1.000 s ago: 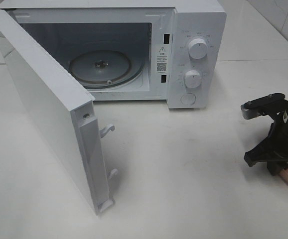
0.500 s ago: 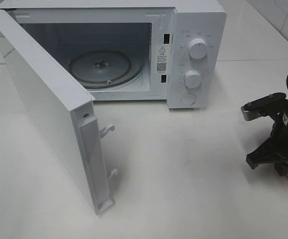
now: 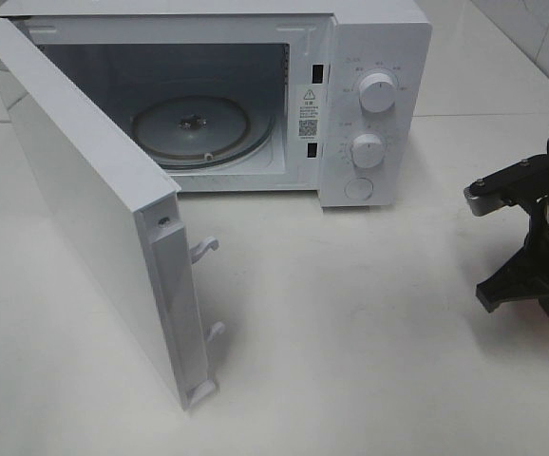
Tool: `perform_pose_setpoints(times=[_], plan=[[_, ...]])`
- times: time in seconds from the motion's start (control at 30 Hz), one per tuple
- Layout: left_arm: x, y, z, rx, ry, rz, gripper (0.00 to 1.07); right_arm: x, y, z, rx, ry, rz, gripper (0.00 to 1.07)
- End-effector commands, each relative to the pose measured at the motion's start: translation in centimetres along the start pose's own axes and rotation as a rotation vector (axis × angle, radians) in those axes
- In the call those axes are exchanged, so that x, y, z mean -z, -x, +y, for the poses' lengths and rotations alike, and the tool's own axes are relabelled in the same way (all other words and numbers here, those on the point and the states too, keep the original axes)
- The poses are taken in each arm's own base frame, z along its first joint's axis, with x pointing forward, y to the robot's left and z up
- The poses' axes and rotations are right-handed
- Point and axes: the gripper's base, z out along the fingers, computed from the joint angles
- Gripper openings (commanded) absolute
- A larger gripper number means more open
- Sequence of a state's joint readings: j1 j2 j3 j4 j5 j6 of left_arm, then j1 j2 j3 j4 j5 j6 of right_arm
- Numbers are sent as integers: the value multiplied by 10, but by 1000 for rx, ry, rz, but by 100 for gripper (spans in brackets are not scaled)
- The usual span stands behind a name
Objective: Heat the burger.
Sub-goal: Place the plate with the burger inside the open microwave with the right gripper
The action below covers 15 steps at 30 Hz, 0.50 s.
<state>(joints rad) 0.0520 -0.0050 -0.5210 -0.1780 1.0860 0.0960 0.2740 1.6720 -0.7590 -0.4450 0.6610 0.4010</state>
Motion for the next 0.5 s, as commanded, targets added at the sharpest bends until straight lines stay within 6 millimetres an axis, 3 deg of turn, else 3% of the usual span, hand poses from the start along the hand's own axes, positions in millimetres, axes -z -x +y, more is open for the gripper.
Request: perform_pose_setpoints(times=[0.03,0.5], plan=[[1,-1,0,4,2,-23,88,6,-3,-3,38,-53,-8,0],[1,-1,0,4,2,-23,88,31,-30,-6,46,-101,-62,0]])
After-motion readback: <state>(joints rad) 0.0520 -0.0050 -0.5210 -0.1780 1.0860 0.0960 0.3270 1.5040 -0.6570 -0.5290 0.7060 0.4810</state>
